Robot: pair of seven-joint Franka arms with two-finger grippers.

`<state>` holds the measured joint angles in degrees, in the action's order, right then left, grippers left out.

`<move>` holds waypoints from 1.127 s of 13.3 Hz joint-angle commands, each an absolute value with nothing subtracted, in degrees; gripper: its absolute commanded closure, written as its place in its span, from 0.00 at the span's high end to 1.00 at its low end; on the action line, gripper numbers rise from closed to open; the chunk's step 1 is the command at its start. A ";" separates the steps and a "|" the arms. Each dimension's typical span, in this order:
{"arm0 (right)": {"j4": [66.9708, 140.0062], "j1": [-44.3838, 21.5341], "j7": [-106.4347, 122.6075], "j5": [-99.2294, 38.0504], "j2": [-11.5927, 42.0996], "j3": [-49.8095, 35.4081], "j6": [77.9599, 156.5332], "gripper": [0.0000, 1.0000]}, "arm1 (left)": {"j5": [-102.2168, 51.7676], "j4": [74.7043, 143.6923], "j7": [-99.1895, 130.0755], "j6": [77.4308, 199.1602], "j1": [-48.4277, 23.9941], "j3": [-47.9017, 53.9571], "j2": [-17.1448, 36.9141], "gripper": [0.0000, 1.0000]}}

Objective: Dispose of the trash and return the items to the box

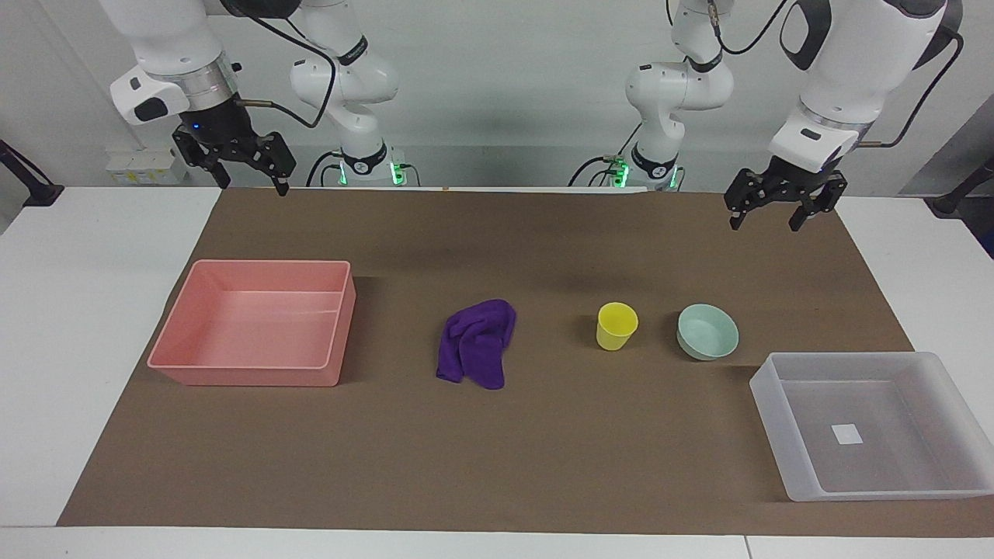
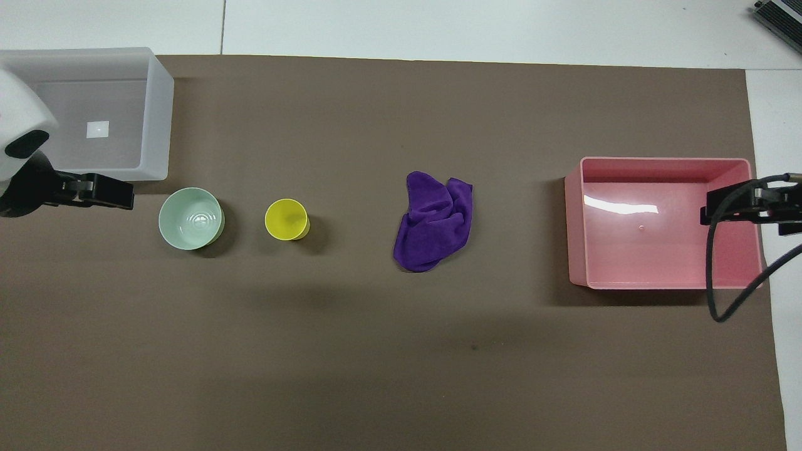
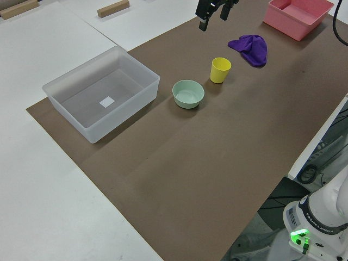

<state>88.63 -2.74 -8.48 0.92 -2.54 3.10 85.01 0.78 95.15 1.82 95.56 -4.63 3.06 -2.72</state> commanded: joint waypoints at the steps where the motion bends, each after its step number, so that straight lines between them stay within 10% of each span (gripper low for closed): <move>1: 89.38 -1.93 -6.77 -0.18 -3.43 2.90 84.46 1.00 | 0.26 94.30 0.70 94.48 -3.69 3.34 -2.28 1.00; 15: 99.75 -6.23 -8.68 -0.35 -6.16 2.11 97.98 1.00 | 0.26 111.26 0.70 116.35 -3.69 3.16 -1.50 1.00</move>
